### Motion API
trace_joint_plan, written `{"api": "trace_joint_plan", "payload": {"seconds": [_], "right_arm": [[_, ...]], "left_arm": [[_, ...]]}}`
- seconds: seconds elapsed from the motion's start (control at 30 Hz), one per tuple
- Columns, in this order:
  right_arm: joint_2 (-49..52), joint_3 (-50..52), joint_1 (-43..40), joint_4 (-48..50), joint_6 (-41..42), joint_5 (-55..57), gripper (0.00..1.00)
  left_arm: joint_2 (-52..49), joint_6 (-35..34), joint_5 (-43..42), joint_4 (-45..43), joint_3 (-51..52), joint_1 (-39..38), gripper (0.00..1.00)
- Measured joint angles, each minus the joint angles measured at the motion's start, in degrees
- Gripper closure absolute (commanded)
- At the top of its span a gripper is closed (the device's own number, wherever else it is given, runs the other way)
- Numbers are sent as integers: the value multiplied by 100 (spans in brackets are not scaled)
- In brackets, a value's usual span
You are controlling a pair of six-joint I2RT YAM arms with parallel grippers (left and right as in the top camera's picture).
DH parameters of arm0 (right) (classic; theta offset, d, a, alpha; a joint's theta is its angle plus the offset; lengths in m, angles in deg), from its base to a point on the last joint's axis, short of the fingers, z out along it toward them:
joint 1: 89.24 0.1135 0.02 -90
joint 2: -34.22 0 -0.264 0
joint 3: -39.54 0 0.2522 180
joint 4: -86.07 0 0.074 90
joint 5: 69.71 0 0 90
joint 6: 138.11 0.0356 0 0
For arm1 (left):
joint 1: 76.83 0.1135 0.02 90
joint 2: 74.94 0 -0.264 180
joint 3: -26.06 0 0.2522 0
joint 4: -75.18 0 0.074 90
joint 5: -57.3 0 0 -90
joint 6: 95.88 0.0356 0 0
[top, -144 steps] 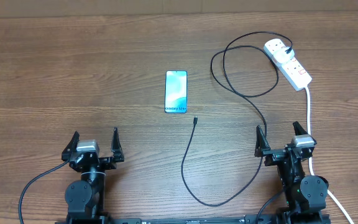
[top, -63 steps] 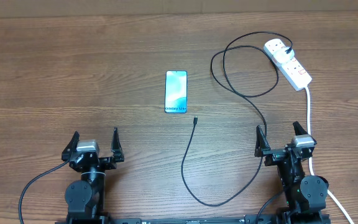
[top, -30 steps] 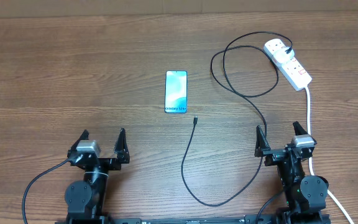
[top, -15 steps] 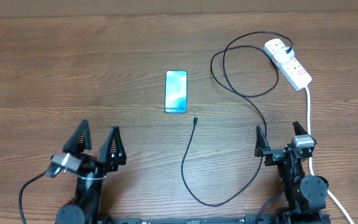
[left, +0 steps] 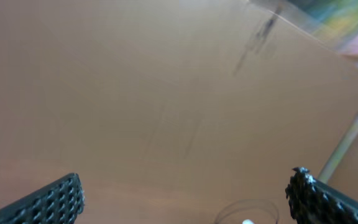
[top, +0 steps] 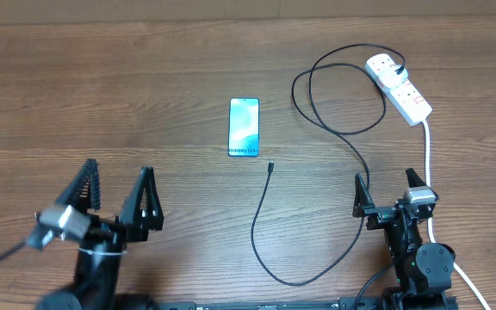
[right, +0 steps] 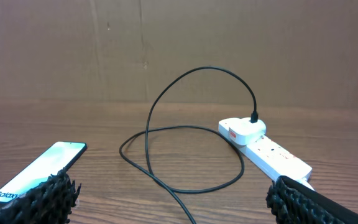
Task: Plug charger to phone and switch on socket
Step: 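Move the left gripper over the Galaxy phone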
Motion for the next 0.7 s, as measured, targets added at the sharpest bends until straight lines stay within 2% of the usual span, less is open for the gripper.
{"api": "trace_joint_plan", "payload": {"seconds": [0.1,0.2,0.3,0.47,0.6,0.7], "right_arm": [[0,0,0,-2,-2,-2,0],[0,0,0,0,0,0,0],[0,0,0,-2,2,-2,0],[0,0,0,4,-2,0,0],[0,0,0,2,0,-2,0],[0,0,0,2,-2,-2,0]], "left_arm": [[-1054,168,-9,1602,-1292,0,0],[-2133,275,-162,2754,-2441,0,0],[-3069,302,-732,3143,-3300,0,0],[-3880,402,-1847,2983,-3770,-2,0],[-4179,409,-2020,3077,-3873,-114,0],[-4374,424,-1593,3554,-4116,-511,0]]}}
